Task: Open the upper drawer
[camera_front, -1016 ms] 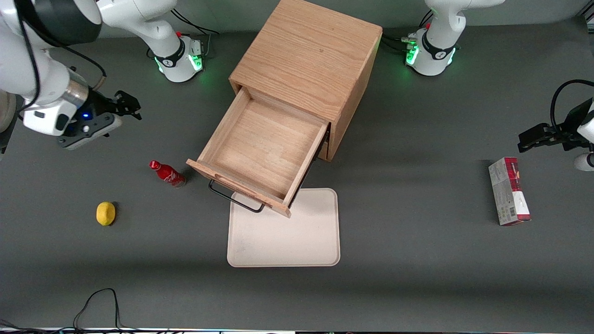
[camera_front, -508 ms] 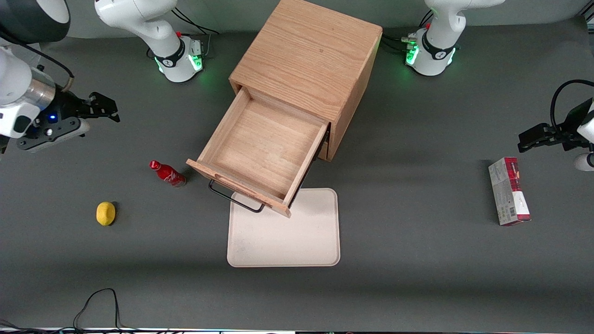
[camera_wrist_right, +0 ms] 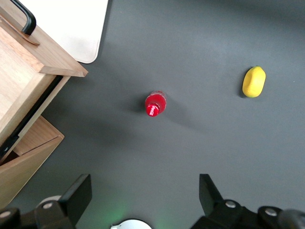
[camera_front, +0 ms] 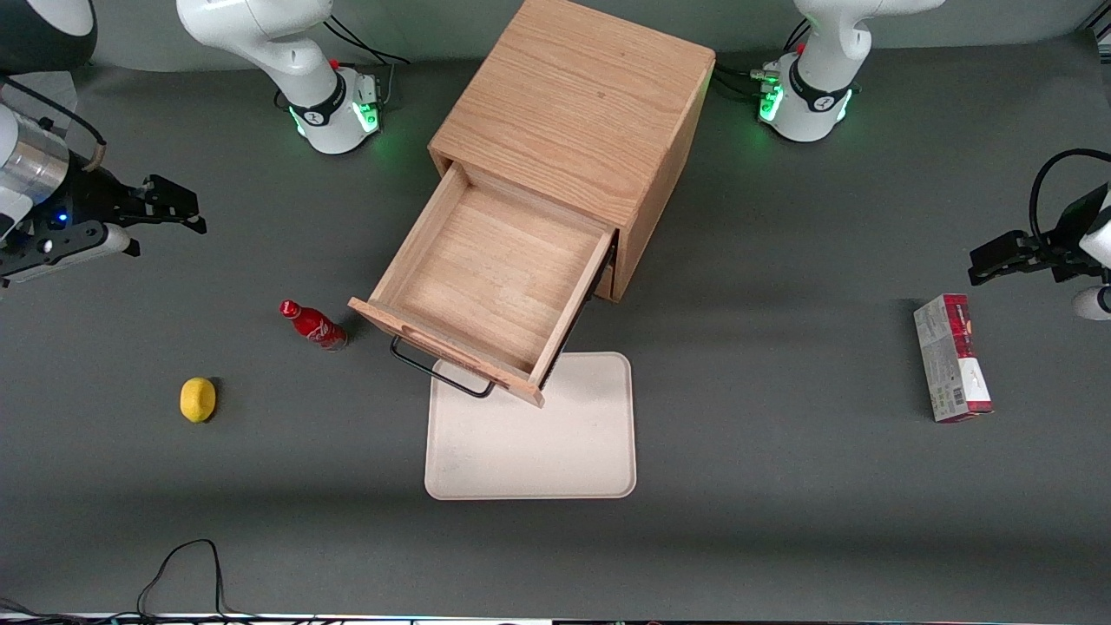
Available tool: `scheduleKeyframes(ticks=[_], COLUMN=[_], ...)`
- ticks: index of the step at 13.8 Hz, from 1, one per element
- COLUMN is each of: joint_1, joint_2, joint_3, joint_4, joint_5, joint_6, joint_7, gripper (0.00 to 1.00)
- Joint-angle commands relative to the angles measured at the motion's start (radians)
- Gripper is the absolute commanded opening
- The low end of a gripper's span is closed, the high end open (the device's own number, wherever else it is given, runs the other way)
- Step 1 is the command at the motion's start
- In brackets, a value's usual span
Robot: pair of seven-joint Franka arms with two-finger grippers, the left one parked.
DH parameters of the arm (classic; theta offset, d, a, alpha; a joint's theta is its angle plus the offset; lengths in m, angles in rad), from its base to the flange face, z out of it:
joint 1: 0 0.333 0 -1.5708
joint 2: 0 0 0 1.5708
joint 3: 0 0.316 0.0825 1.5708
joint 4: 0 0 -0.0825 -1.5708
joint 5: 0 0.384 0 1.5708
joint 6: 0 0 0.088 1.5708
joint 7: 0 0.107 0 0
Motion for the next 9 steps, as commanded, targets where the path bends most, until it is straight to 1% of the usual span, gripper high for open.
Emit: scheduleKeyframes(ticks=[1,4,6,7,9], joint_1=[-0.069,-0.014,0.008,0.020,0.022], joint_2=[-0.031,-0.018,-0.018,-0.015,-0.011], joint_3=[0.085,0.065,0.047,0.024,0.017], joint_4=[-0.025,0.008,0.013,0.015,0.016], joint_5=[0.014,0.013,-0.002,-0.010,-0.013], joint_6=[0.041,0.044,0.046,0.046,0.044], joint_7=[0.072,0.100,0.104,0.106,0.104], gripper=[1.00,1.00,1.00,1.00,1.00])
